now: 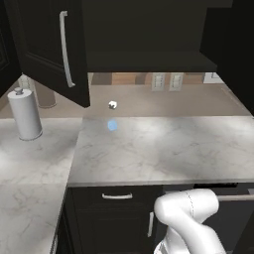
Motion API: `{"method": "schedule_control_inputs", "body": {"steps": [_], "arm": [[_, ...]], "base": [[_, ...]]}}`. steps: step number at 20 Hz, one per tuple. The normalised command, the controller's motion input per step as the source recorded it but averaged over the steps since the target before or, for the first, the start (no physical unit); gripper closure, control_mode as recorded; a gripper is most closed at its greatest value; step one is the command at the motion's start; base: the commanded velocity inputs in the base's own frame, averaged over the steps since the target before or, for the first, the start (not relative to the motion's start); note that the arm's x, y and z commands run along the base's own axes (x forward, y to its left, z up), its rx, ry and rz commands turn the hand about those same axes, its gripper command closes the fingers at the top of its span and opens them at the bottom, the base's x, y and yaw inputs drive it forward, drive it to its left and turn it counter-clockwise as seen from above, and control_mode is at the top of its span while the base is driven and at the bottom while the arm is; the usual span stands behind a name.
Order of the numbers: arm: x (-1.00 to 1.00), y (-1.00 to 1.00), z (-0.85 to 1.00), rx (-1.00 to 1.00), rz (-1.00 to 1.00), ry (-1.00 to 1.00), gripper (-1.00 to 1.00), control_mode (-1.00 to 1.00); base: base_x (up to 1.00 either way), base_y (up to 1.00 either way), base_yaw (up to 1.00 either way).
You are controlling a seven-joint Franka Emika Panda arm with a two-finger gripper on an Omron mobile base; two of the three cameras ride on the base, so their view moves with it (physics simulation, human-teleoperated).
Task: Close all open cabinet doors.
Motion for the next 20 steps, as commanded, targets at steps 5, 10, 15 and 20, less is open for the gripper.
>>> {"method": "schedule_control_inputs", "body": {"steps": [5,10,15,20], "arm": [[0.52,-0.25,0.22,0.02,0.15,-0.04,-1.0,-1.0],[0.55,-0.15,0.07,0.01,0.15,-0.03,-1.0,-1.0],[0.7,0.0,0.0,0.05,0.02,0.04,-1.0,-1.0],[0.73,0.0,0.0,0.04,0.03,0.09,-1.0,-1.0]], "base": [[0.0,0.0,0.0],[0.0,0.0,0.0],[0.0,0.0,0.0],[0.0,0.0,0.0]]}}
